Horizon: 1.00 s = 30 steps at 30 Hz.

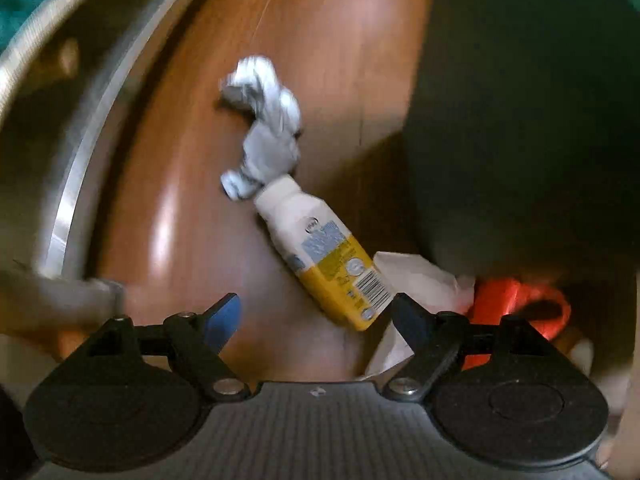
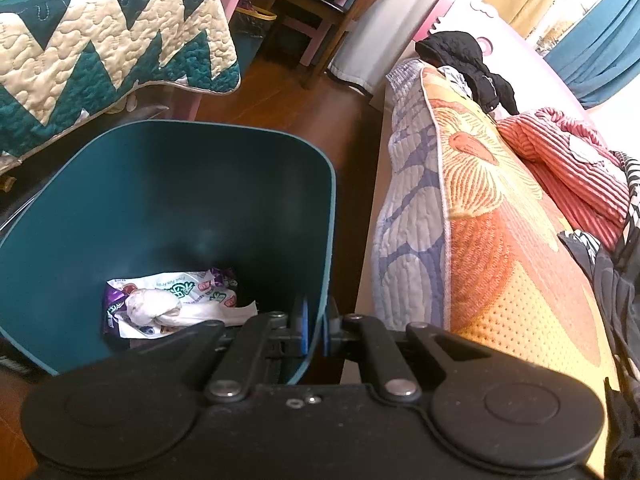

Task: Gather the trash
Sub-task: 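Lower the left gripper to the yellow-and-white drink carton and grasp it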

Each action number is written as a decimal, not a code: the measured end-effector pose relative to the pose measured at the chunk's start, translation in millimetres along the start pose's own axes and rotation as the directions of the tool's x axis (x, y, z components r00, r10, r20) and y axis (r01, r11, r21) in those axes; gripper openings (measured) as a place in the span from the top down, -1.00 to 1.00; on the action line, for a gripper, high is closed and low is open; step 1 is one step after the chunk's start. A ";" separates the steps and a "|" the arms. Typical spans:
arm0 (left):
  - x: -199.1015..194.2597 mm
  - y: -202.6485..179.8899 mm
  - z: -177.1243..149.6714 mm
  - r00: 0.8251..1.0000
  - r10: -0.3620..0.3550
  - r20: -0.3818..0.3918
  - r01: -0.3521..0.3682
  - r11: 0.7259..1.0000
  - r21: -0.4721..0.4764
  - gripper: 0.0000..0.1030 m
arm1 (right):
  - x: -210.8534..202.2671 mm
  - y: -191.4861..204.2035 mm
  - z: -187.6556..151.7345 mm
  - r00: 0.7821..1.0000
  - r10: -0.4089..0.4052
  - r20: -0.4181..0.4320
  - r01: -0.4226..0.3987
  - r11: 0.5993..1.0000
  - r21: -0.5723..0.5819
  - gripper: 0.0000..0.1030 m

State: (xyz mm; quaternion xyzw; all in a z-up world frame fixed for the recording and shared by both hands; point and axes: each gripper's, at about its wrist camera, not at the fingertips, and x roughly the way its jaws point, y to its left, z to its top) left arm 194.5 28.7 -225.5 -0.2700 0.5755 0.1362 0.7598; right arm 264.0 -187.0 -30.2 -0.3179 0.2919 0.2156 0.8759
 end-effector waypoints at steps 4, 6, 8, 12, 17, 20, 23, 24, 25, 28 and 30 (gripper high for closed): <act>27.1 -1.2 11.5 1.000 0.009 -0.012 -0.010 0.995 -0.097 -0.58 | 0.6 -2.5 -1.3 1.000 0.005 0.006 -0.005 1.000 0.005 0.86; 38.7 3.2 15.4 1.000 0.005 -0.023 -0.008 0.989 -0.146 -0.58 | 1.9 -3.3 -1.0 1.000 0.006 0.005 -0.007 1.000 0.015 0.86; 45.4 7.9 17.3 1.000 -0.013 -0.020 0.009 0.981 -0.192 -0.58 | 3.9 -4.4 -1.0 1.000 0.004 0.003 -0.004 1.000 0.018 0.86; 58.4 6.2 22.1 1.000 0.001 -0.031 -0.007 0.980 -0.201 -0.58 | 8.6 -8.2 -2.7 1.000 -0.006 -0.012 0.006 0.999 0.039 0.86; 76.8 -4.1 21.9 0.996 0.025 -0.089 -0.038 0.987 -0.158 -0.56 | 12.4 -11.4 -6.3 1.000 -0.020 -0.016 0.021 0.998 0.065 0.86; 83.4 -6.3 18.7 0.993 0.017 -0.116 -0.034 0.989 -0.144 -0.30 | 13.4 -14.1 -9.9 1.000 -0.020 -0.021 0.021 0.997 0.080 0.86; 80.1 -7.7 15.6 0.993 0.049 -0.110 -0.061 0.992 -0.113 -0.27 | 13.5 -13.1 -11.1 0.999 -0.028 -0.022 0.029 0.997 0.077 0.87; 78.4 -6.5 15.0 0.993 0.053 -0.107 -0.065 0.992 -0.106 -0.25 | 13.1 -12.7 -11.1 0.999 -0.030 -0.022 0.032 0.997 0.074 0.86; 75.2 -4.2 13.2 0.994 0.047 -0.102 -0.058 0.993 -0.105 -0.23 | 13.1 -11.6 -11.3 0.999 -0.035 -0.023 0.036 0.997 0.070 0.86; 61.0 3.9 8.8 0.996 0.032 -0.084 -0.040 0.994 -0.098 -0.16 | 13.6 -11.2 -11.1 0.999 -0.039 -0.026 0.041 0.997 0.070 0.86; 49.3 10.1 4.3 0.997 0.005 -0.073 -0.014 0.993 -0.114 -0.12 | 13.9 -11.3 -11.4 0.999 -0.038 -0.027 0.039 0.997 0.073 0.86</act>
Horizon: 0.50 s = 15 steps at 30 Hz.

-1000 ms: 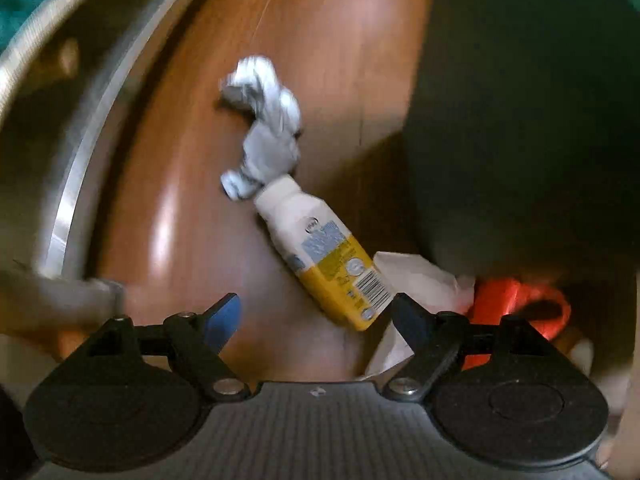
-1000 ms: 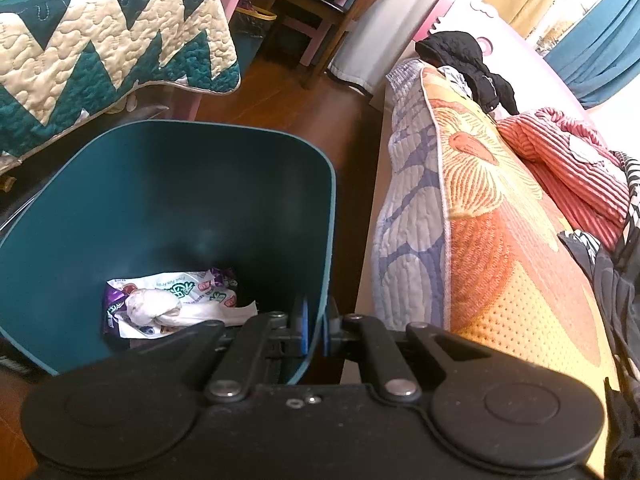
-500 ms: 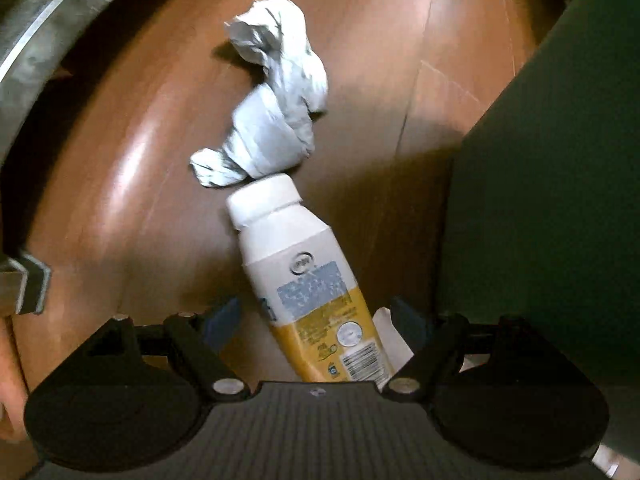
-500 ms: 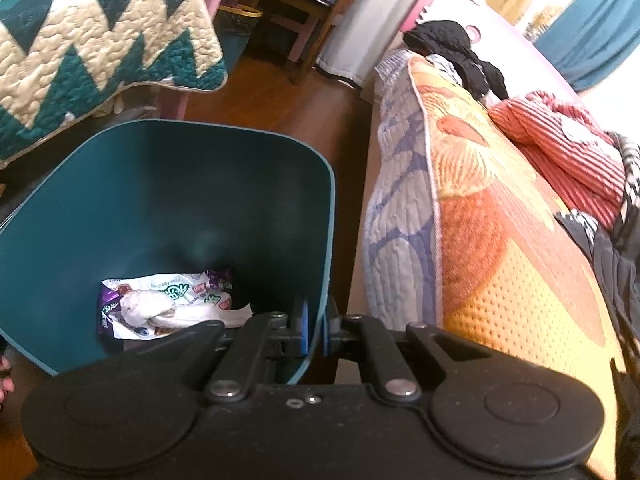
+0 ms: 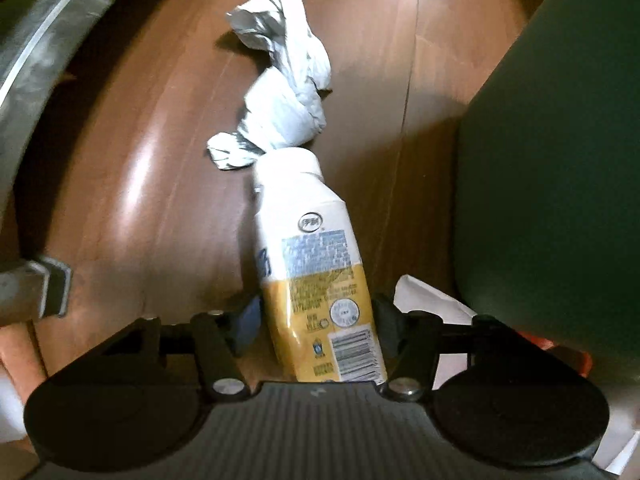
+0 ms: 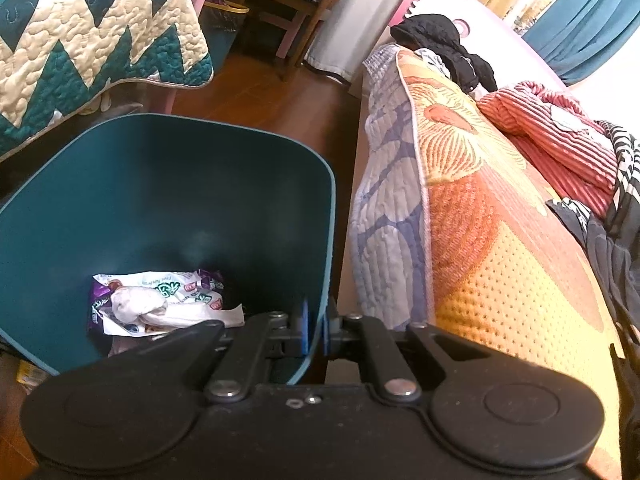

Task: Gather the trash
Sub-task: 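Lower the left gripper to the yellow-and-white drink carton and grasp it, then carry the drink carton into the wastebasket and open the left gripper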

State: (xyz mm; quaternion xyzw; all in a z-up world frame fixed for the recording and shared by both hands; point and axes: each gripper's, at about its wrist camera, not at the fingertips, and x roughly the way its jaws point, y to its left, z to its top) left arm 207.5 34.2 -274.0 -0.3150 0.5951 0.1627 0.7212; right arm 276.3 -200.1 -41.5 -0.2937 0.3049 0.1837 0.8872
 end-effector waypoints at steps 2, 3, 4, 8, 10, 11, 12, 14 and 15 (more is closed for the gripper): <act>-12.1 8.6 -6.3 0.999 -0.044 -0.002 0.044 0.999 -0.022 -0.10 | 0.5 1.4 0.1 1.000 -0.006 0.000 0.006 1.000 -0.005 0.86; -17.9 13.3 -8.6 0.998 -0.065 -0.005 0.065 0.997 -0.034 -0.10 | 0.4 1.7 0.3 1.000 -0.006 0.000 0.006 1.000 -0.006 0.86; -24.7 17.9 -12.5 0.997 -0.078 -0.007 0.078 0.996 -0.050 -0.09 | 0.4 2.0 0.8 1.000 -0.006 0.001 0.006 1.000 -0.006 0.86; -58.0 25.6 -26.2 0.993 -0.118 -0.016 0.117 0.992 -0.050 -0.08 | -1.3 5.6 2.0 1.000 -0.008 0.009 0.009 1.000 -0.024 0.86; -80.3 24.5 -37.5 0.989 -0.148 -0.009 0.147 0.989 -0.030 -0.08 | -2.9 7.1 2.3 1.000 -0.007 0.013 0.007 0.999 -0.034 0.86; -86.8 25.9 -35.8 0.988 -0.157 -0.005 0.157 0.987 -0.019 -0.08 | -3.5 7.3 2.2 1.000 -0.004 0.015 0.005 0.999 -0.036 0.86; -98.7 24.9 -38.3 0.986 -0.168 -0.005 0.168 0.986 -0.011 -0.08 | -4.0 7.4 1.9 1.000 -0.003 0.015 0.004 0.999 -0.040 0.86; -125.2 20.9 -44.9 0.980 -0.198 -0.010 0.198 0.980 -0.002 -0.08 | -4.2 6.8 0.8 1.000 -0.004 0.015 0.005 0.999 -0.045 0.86; -140.0 19.6 -48.3 0.975 -0.223 -0.013 0.223 0.975 0.002 -0.08 | -4.7 6.9 0.8 1.000 -0.004 0.015 0.005 0.999 -0.049 0.86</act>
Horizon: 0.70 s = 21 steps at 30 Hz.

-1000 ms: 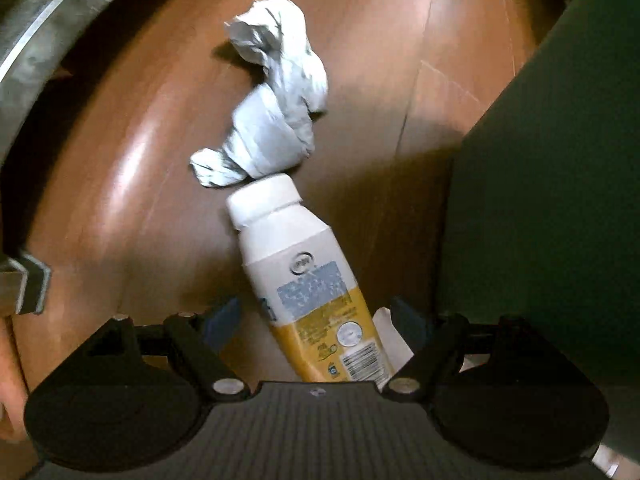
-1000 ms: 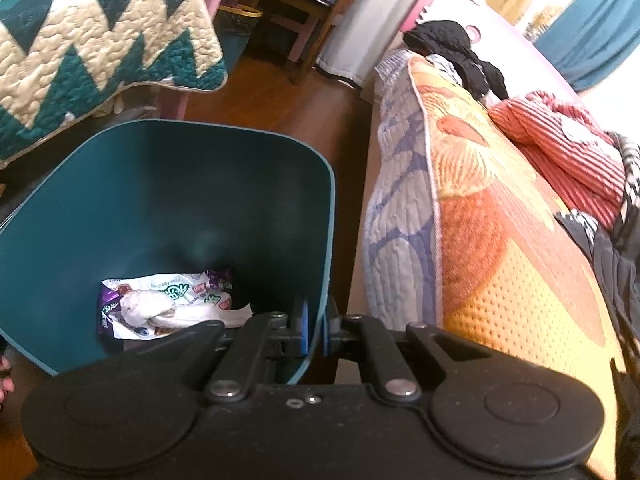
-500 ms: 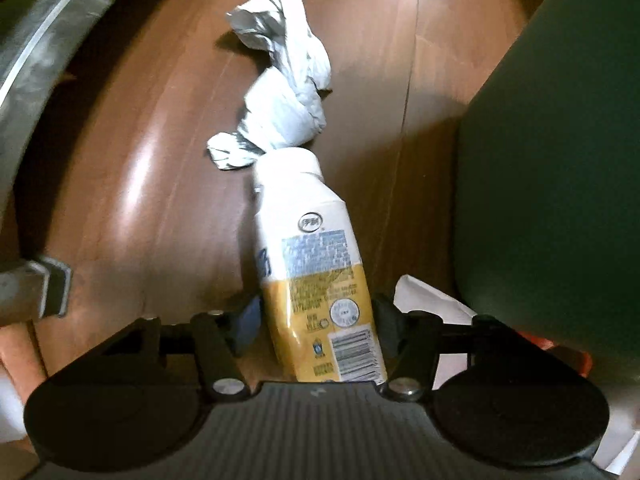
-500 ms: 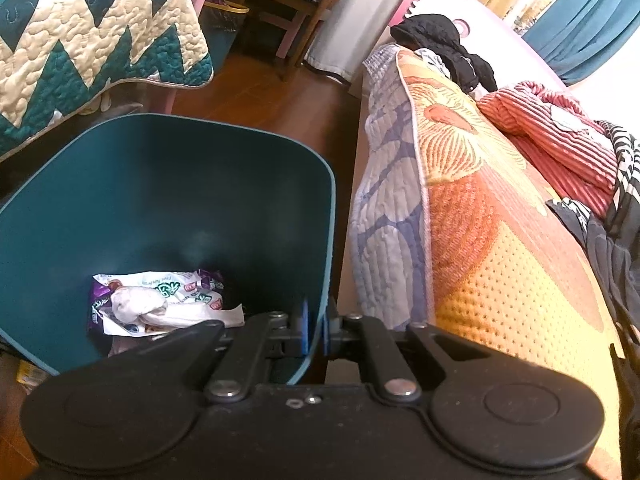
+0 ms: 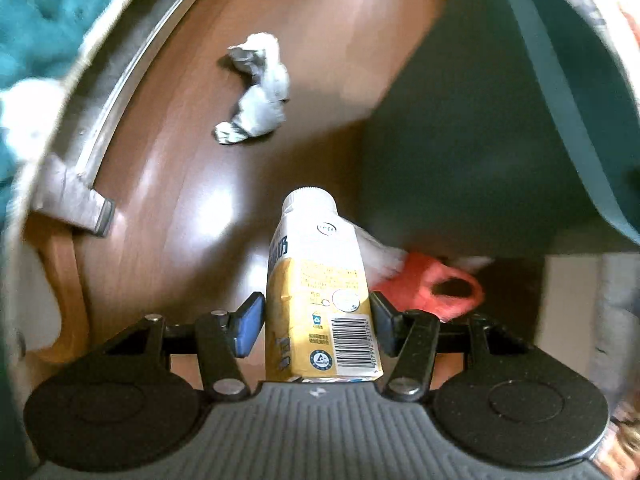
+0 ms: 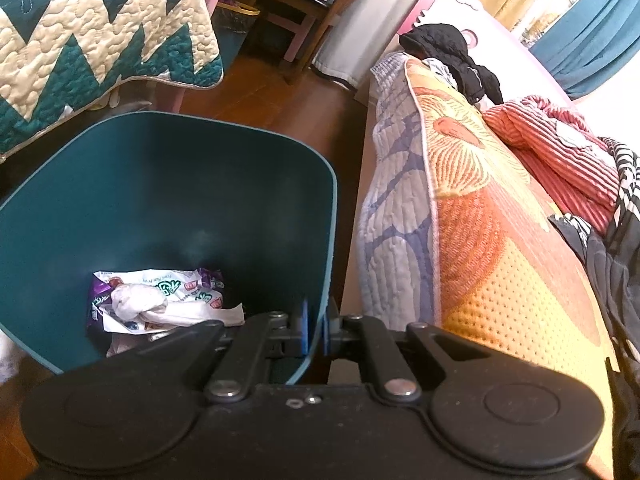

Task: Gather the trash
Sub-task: 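Carry the drink carton into the wastebasket and open the left gripper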

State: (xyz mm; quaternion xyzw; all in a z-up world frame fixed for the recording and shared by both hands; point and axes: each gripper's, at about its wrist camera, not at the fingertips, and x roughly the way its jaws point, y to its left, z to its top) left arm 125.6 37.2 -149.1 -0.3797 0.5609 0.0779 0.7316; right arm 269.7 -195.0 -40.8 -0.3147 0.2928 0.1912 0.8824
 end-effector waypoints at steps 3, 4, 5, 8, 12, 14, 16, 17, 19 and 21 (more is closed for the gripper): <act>-39.1 -12.7 -7.7 0.998 -0.068 -0.002 0.068 0.997 0.020 -0.08 | -1.2 0.9 0.5 1.000 0.004 0.002 -0.004 1.000 -0.006 0.85; -53.6 -16.8 -10.5 0.994 -0.108 -0.004 0.108 0.994 0.015 -0.08 | -2.0 1.5 0.3 1.000 0.006 0.003 -0.006 1.000 -0.008 0.85; -65.9 -19.8 -13.0 0.990 -0.138 0.002 0.138 0.990 0.018 -0.08 | -3.1 2.2 0.3 1.000 0.008 0.004 -0.008 1.000 -0.012 0.85; -106.9 -32.0 -19.1 0.975 -0.219 0.032 0.218 0.975 0.044 -0.08 | -6.9 5.0 0.7 1.000 0.013 0.008 -0.013 1.000 -0.024 0.84; -144.2 -49.9 -16.7 0.951 -0.288 0.113 0.275 0.954 0.117 -0.08 | -13.2 11.7 2.0 1.000 0.018 0.021 -0.016 0.999 -0.051 0.84; -155.4 -60.4 -12.8 0.937 -0.315 0.149 0.292 0.943 0.161 -0.08 | -16.6 17.3 2.9 0.999 0.020 0.033 -0.018 0.997 -0.070 0.84; -161.1 -70.5 -4.7 0.930 -0.320 0.183 0.284 0.938 0.199 -0.08 | -21.0 24.3 3.9 0.999 0.022 0.046 -0.017 0.995 -0.097 0.84; -163.1 -74.4 -1.7 0.928 -0.317 0.195 0.277 0.938 0.209 -0.08 | -23.2 27.6 4.3 0.998 0.023 0.052 -0.017 0.994 -0.109 0.84; -158.7 -84.1 9.4 0.926 -0.311 0.216 0.261 0.937 0.231 -0.08 | -26.1 33.9 6.0 0.998 0.020 0.060 -0.012 0.992 -0.127 0.84; -153.1 -96.7 17.9 0.924 -0.305 0.229 0.244 0.934 0.261 -0.08 | -28.2 39.0 7.5 0.998 0.020 0.067 -0.010 0.990 -0.143 0.85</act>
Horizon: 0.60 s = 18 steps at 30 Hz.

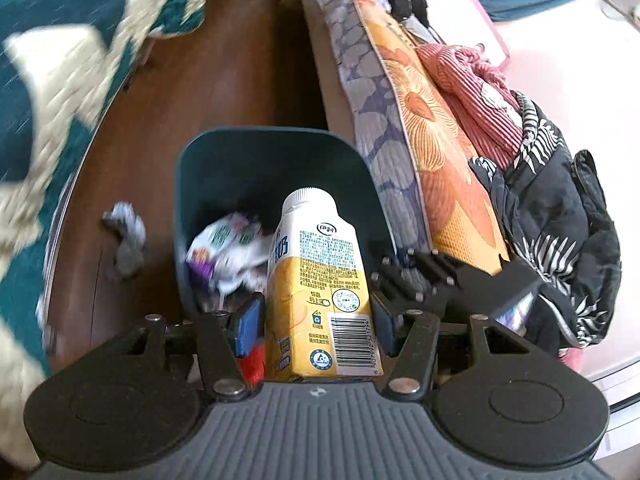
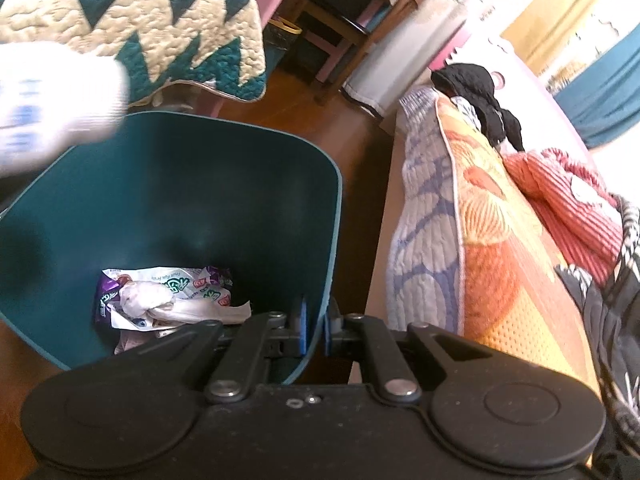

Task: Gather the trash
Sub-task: 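Carry the drink carton into the wastebasket and open the left gripper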

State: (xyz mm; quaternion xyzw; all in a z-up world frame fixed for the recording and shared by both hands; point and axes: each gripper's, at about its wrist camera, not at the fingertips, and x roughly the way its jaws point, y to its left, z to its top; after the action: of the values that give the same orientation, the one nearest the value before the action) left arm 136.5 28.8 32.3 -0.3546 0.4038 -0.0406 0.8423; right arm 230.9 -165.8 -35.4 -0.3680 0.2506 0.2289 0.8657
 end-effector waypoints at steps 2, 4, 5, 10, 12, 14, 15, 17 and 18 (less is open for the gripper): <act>19.8 -3.2 7.6 1.000 0.013 0.000 -0.013 0.999 0.031 -0.08 | -1.9 2.5 1.6 1.000 0.005 0.006 -0.005 1.000 -0.005 0.85; 36.5 -6.9 13.5 0.999 0.031 -0.015 -0.030 0.999 0.035 -0.08 | -2.8 4.3 2.2 1.000 0.005 0.009 -0.005 1.000 -0.010 0.85; 44.2 -6.7 15.3 0.999 0.040 -0.018 -0.039 0.999 0.038 -0.08 | -3.4 5.3 2.7 1.000 0.006 0.012 -0.005 1.000 -0.015 0.85; 94.6 -5.0 20.8 0.994 0.094 -0.062 -0.090 0.994 0.061 -0.08 | -3.9 7.0 3.6 1.000 0.009 0.020 -0.008 1.000 -0.022 0.85; 107.2 -1.4 18.6 0.991 0.116 -0.071 -0.111 0.991 0.076 -0.08 | -4.3 7.1 2.9 1.000 0.009 0.023 -0.008 1.000 -0.026 0.85; 123.4 -0.2 17.0 0.987 0.133 -0.089 -0.124 0.987 0.100 -0.08 | -3.9 7.8 2.8 1.000 0.006 0.026 -0.005 0.999 -0.032 0.85; 131.7 0.1 15.9 0.984 0.146 -0.100 -0.135 0.985 0.108 -0.08 | -4.1 8.6 2.7 1.000 0.005 0.028 -0.004 0.999 -0.033 0.86; 144.9 1.9 13.8 0.980 0.161 -0.121 -0.146 0.981 0.125 -0.08 | -3.8 8.6 2.9 1.000 0.006 0.028 -0.005 0.999 -0.033 0.86; 150.6 2.4 12.6 0.977 0.174 -0.123 -0.158 0.979 0.127 -0.08 | -3.7 8.3 3.5 1.000 0.006 0.028 -0.005 0.999 -0.032 0.86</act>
State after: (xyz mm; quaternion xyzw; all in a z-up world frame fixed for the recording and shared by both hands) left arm 245.9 -15.7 -62.0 -0.2662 0.4846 -0.0171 0.8330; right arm 224.2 -158.8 -35.4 -0.3778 0.2359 0.2406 0.8624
